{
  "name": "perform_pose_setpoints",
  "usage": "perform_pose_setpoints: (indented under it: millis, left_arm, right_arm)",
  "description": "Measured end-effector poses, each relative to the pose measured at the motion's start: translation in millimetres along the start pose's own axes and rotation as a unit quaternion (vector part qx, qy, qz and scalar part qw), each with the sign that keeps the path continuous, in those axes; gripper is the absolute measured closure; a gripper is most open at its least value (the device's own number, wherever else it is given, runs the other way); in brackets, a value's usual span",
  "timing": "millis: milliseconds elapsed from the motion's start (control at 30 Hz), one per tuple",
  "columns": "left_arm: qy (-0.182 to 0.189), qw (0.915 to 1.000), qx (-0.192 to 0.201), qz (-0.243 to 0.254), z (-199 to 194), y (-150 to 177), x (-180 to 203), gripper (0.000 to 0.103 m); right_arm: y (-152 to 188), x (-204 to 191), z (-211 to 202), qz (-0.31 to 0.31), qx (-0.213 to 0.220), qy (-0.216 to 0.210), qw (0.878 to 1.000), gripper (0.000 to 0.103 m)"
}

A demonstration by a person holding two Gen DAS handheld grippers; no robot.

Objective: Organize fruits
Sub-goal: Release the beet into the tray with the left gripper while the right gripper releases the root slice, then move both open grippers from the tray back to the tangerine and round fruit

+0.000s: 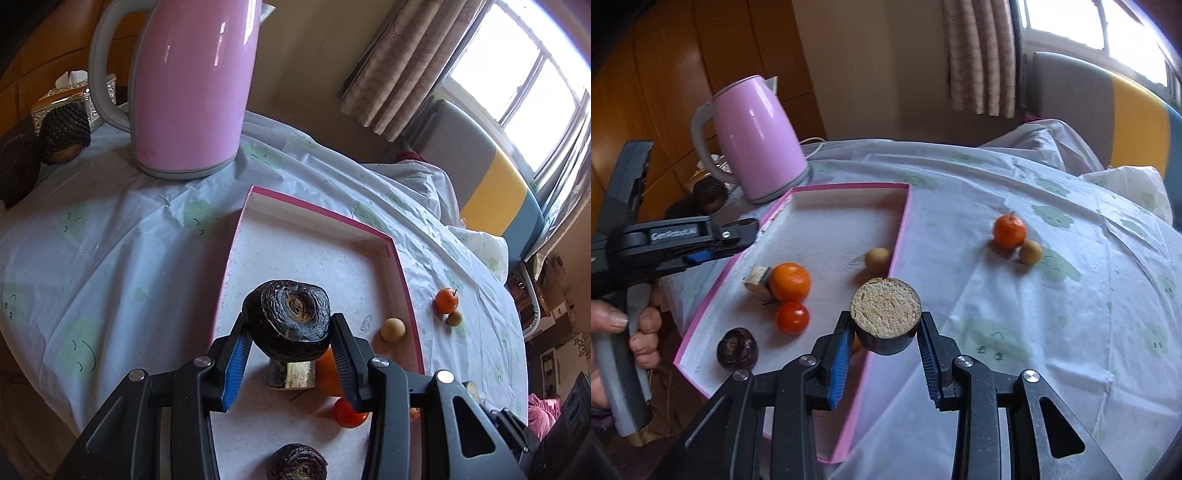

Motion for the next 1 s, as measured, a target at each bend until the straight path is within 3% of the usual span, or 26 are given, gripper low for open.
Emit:
perform_pose_setpoints:
  millis: [167, 400, 800, 933, 1000]
  left_arm:
    - [0.007, 1.0, -0.004, 0.001, 4.3, -0.4, 7.8, 0.059]
    - [0.006, 0.9998, -0.009, 0.015, 11.3, 2.8, 15.5, 0.059]
    - [-0.027, 0.9988, -0.003, 0.041, 3.9, 14.3, 13.2, 0.059]
    - [-0.032, 0.9978, 0.002, 0.059, -0.6, 16.7, 18.0, 0.059]
    - [-0.031, 0.9976, 0.002, 0.062, -2.3, 18.2, 19.5, 0.059]
  right_arm:
    - [7.8, -36.1, 6.9, -0.015, -0.017, -0.049, 0.999, 0.068]
    - [22.3, -62.7, 17.4, -0.03, -0.045, -0.08, 0.995, 0.067]
    - [30.0, -63.6, 22.4, -0.027, -0.053, -0.083, 0.995, 0.065]
    - [28.3, -60.0, 18.7, -0.013, -0.048, -0.08, 0.996, 0.055]
    - [26.2, -57.3, 16.6, -0.008, -0.045, -0.078, 0.996, 0.054]
Point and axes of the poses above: each gripper's, at about its wrist camera, not at the fingertips, and z roughly the way its jaws point, x to its right, y to its underside, the point moved 8 cm from there along z, roughly the way its jaws point, and after that the axes turned 9 degrees about x, right-handed, at the moved point
